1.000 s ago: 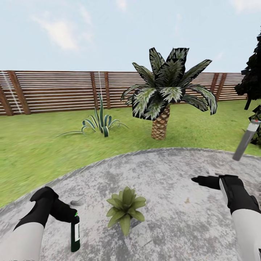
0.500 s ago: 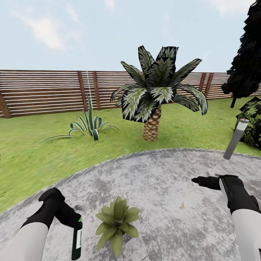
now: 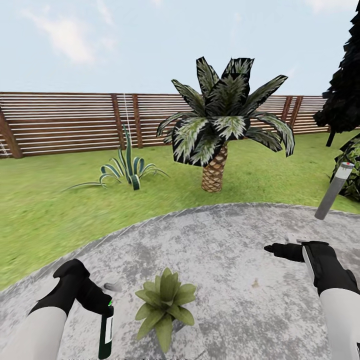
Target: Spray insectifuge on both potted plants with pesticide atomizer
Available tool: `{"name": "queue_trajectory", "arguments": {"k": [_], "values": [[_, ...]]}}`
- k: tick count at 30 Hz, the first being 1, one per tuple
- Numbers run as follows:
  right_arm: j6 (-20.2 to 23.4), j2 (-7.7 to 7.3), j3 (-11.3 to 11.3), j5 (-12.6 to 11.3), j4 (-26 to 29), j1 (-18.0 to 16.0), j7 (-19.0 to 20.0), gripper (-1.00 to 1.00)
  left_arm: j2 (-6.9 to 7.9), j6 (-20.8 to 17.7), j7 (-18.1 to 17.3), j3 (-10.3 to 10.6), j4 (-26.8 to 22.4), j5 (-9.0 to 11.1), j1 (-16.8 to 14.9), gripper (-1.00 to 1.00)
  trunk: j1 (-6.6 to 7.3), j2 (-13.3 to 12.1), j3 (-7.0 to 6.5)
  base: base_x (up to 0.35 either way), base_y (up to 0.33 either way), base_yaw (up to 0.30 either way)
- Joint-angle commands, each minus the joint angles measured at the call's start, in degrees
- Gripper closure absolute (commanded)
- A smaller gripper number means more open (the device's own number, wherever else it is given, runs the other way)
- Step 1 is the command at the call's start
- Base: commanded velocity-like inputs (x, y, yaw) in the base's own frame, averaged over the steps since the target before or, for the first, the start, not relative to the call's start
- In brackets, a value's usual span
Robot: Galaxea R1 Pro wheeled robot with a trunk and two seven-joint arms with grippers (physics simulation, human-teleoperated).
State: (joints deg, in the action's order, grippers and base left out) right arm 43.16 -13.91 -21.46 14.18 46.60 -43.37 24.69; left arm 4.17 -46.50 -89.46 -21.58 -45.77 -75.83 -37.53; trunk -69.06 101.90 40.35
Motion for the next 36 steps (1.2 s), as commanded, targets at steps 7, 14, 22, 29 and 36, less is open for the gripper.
{"name": "queue_trajectory", "arguments": {"k": [7, 14, 22, 29, 36], "values": [[0.2, -0.01, -0.2, 0.6, 0.1, 0.0, 0.5, -1.00, -0.18, -0.5, -0.5, 0.0, 0.0, -0.5, 0.0, 1.00, 0.01, 0.0, 0.66, 0.000, 0.000, 0.044], [0.2, -0.06, -0.2, 0.6, 0.1, 0.0, 0.5, -1.00, -0.20, -0.5, -0.5, 0.0, 4.1, -0.5, 0.0, 1.00, 0.01, 0.0, 1.31, 0.000, 0.000, -0.092], [0.2, -0.06, -0.2, 0.6, 0.1, 0.0, 0.5, -1.00, -0.13, -0.5, -0.5, 1.5, 4.4, -0.6, -0.1, 1.00, 0.01, 0.0, 2.04, 0.000, 0.000, -0.149], [0.2, -0.05, -0.2, 0.6, 0.1, 0.0, 0.5, -1.00, -0.06, -0.5, -0.5, 1.7, 4.5, -0.5, -0.1, 1.00, 0.01, 0.0, 2.64, 0.000, 0.000, -0.167], [0.2, -0.06, -0.2, 0.6, 0.1, 0.0, 0.5, -1.00, -0.05, -0.5, -0.5, 1.7, 4.5, -0.5, -0.1, 1.00, 0.01, 0.0, 3.24, 0.018, 0.000, -0.168]]}}
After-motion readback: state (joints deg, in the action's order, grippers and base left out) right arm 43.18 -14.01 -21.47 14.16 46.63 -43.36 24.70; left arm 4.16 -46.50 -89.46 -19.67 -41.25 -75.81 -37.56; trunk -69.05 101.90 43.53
